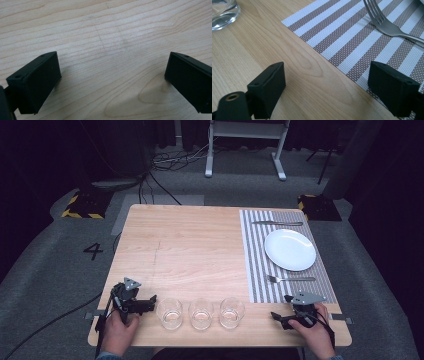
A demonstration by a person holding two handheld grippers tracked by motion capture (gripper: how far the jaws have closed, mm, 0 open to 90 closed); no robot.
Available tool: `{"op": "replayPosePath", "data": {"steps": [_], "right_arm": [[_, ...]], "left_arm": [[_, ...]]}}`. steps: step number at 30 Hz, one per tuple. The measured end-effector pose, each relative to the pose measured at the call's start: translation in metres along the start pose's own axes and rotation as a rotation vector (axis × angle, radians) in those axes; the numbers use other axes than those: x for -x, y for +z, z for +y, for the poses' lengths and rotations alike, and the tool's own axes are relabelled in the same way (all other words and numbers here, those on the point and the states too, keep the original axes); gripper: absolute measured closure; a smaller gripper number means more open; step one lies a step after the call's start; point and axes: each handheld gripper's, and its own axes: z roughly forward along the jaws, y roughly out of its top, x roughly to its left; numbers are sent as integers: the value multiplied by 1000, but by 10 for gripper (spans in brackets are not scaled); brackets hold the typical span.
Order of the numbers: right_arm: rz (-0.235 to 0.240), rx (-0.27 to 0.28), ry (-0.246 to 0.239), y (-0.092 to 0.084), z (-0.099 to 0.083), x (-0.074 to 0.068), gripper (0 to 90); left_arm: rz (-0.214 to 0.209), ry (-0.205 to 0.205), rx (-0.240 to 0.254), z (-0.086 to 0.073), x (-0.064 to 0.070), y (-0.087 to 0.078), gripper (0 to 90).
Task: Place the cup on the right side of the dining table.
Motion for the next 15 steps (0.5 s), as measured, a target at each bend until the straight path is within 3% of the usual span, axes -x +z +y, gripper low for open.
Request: {"op": "replayPosePath", "data": {"steps": [15], "right_arm": [[-35,-1,34,1,1,-4,150]], "left_arm": [[-3,-1,-1,1,1,1,3]]}}
